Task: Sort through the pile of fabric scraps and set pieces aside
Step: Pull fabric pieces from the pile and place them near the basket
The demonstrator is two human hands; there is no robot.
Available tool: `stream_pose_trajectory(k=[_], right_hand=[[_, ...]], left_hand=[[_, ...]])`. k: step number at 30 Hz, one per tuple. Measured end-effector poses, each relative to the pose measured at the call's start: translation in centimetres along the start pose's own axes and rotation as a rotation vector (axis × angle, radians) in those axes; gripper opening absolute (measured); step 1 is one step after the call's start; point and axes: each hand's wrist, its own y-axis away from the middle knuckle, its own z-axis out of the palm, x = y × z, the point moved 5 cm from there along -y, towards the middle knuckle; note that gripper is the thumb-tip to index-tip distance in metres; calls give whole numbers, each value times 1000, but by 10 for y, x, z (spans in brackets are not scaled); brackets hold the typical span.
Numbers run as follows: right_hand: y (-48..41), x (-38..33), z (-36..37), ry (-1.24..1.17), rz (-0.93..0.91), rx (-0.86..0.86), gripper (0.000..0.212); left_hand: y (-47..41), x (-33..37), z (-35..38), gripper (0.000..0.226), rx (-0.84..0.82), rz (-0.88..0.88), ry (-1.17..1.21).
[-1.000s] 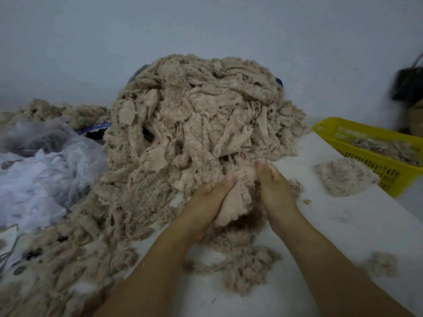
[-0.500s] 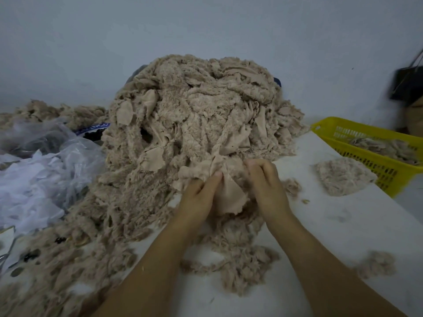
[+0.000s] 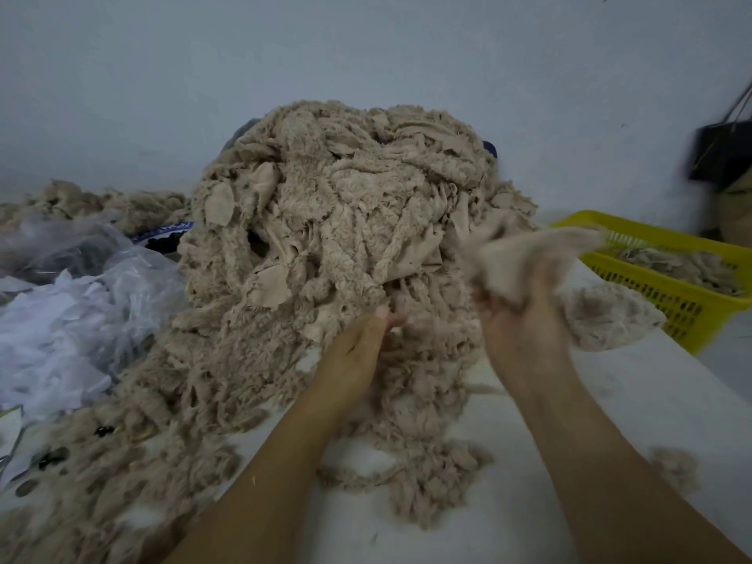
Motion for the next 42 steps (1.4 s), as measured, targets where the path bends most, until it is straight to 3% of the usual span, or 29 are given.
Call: stream_pose_trajectory(k=[1, 2, 4, 7, 9, 11, 12, 15, 18, 21, 24, 26, 30, 31, 33, 36, 39, 42], right_hand=[[-4, -5, -9, -53, -19, 82, 56], [-4, -5, -15, 56, -9, 145, 59], [1, 8, -18, 592, 21, 177, 38], [3, 28, -11, 1327, -87, 28, 16], [1, 42, -13, 1716, -68, -97, 31], [2, 48, -19, 1972, -6, -129, 38], [3, 50, -19, 1986, 0, -136, 34], [4, 44, -13, 1601, -63, -100, 11], [6, 28, -6, 1226, -111, -7, 5], [18, 30, 15, 1199, -165, -183, 16], [36, 53, 33, 1254, -2, -526, 19], [43, 64, 35, 1297, 112, -697, 15], [43, 64, 29, 1313, 242, -777, 13], [43, 64, 27, 1290, 256, -759, 14], [40, 63, 25, 1175, 246, -636, 22], [29, 57, 15, 873, 269, -370, 52], [27, 53, 13, 477, 455, -290, 36], [19, 59, 1, 485, 439, -160, 24]], left_hand=[[-2, -2, -1, 37, 15, -1, -58], [-4, -4, -1, 33, 22, 12, -134], [-7, -5, 0, 34, 5, 55, -248], [-8, -8, 2, 28, -53, 67, -318], [-6, -9, 3, 26, -86, 85, -309], [-3, -7, 8, 29, -134, 101, -265], [-1, -4, 10, 32, -161, 104, -246], [2, -1, 11, 40, -178, 60, -152], [0, -1, 5, 45, -82, -4, -100], [0, -3, 2, 49, -1, -63, 88], [-4, -6, 0, 53, 32, -170, 314], [-5, -8, -4, 42, 90, -233, 491], [-9, -8, -7, 22, 156, -367, 943], [-11, -8, -10, 27, 195, -362, 906], [-10, 0, -19, 34, 255, -252, 565], [7, 25, -4, 37, 60, 28, -28], [23, 30, 37, 38, -235, 247, -288], [13, 19, 36, 38, -187, 243, -297]])
